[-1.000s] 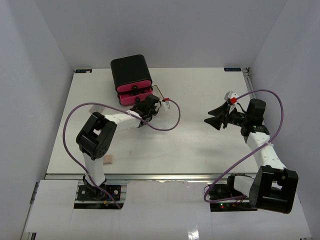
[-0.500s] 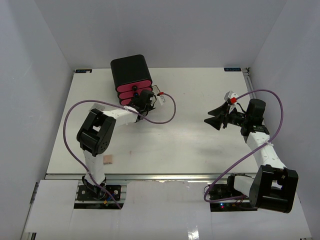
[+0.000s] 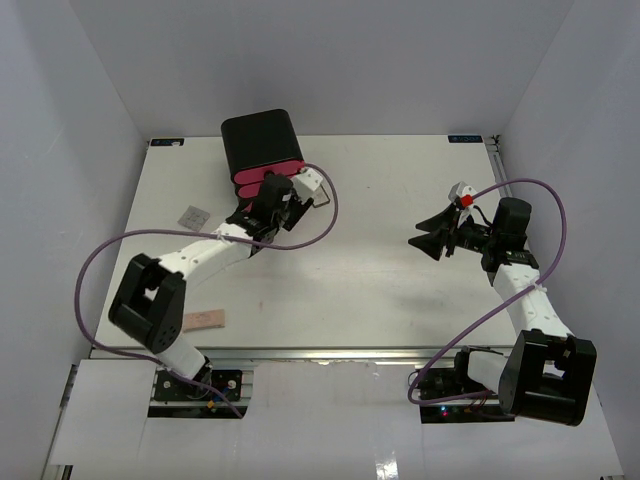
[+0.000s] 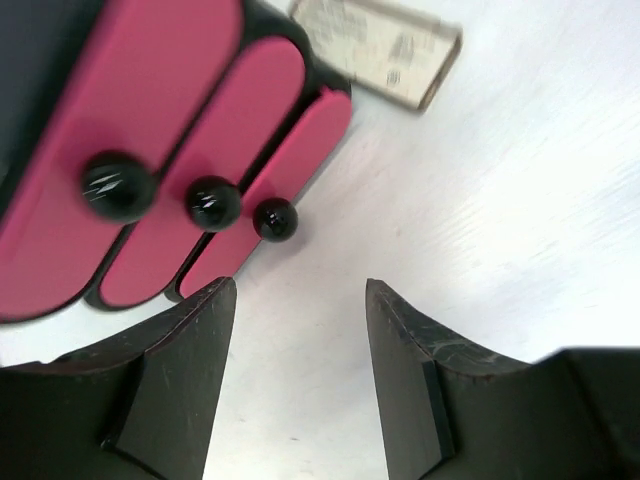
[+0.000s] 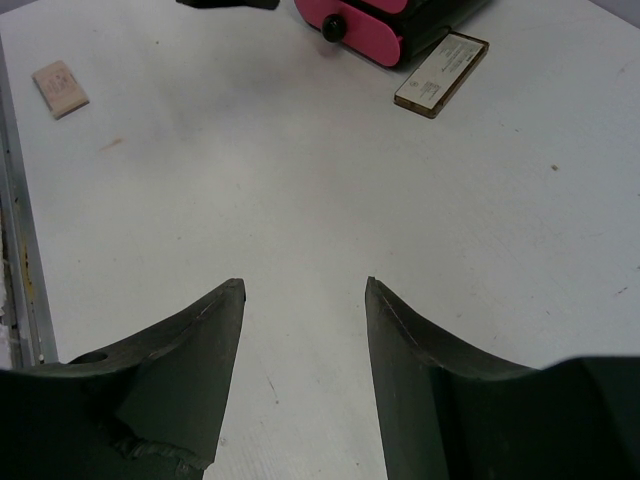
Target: Organize the makeup
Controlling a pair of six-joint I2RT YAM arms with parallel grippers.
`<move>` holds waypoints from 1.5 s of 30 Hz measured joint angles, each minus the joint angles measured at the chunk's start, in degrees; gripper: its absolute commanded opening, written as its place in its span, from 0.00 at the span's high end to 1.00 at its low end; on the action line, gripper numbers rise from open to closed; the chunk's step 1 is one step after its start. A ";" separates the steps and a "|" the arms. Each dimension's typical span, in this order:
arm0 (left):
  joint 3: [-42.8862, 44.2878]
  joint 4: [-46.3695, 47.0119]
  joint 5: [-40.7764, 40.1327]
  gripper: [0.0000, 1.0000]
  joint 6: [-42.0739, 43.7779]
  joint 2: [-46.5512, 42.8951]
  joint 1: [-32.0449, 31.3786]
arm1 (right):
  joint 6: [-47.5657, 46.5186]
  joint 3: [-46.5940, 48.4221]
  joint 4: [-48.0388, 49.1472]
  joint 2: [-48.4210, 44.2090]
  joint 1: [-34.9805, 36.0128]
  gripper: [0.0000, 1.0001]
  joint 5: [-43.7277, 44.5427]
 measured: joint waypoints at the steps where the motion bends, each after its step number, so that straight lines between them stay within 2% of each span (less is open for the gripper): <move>1: -0.97 0.96 0.46 0.34 -3.92 -2.57 0.13 | 0.00 0.00 0.00 0.00 0.00 0.42 0.00; 5: -5.04 5.60 1.69 0.30 -19.58 -8.74 2.66 | 0.00 0.00 -0.02 0.00 0.00 0.41 0.00; 11: -9.92 9.27 -0.60 0.17 -40.44 -6.54 7.20 | 0.00 0.00 -0.01 0.00 0.00 0.41 0.00; 14: -13.39 13.12 -0.39 0.17 -51.52 -5.29 8.02 | 0.00 0.00 -0.02 0.00 0.00 0.41 0.00; 17: -16.84 16.88 1.95 0.19 -58.93 -5.00 8.99 | 0.00 0.00 -0.02 0.00 0.00 0.41 0.00; 20: -18.19 21.50 5.82 0.25 -65.63 -2.73 11.46 | 0.00 0.00 -0.07 0.00 0.00 0.41 -0.02; 21: -18.19 23.52 7.52 0.30 -67.54 -1.35 12.53 | 0.00 0.00 -0.07 0.00 0.00 0.41 -0.02; 23: -18.41 27.38 11.47 0.34 -70.82 1.40 14.64 | 0.00 0.00 -0.07 0.00 0.00 0.41 -0.02; 30: -21.75 38.00 20.61 0.37 -79.15 8.31 20.80 | -0.02 0.00 -0.13 0.00 0.00 0.41 -0.07; 37: -20.74 43.63 23.93 0.37 -82.29 12.65 21.32 | -0.04 0.00 -0.22 0.00 0.00 0.40 -0.16; 45: -18.28 47.28 23.45 0.38 -87.35 17.57 21.54 | -0.14 0.00 -0.37 0.00 0.00 0.40 -0.26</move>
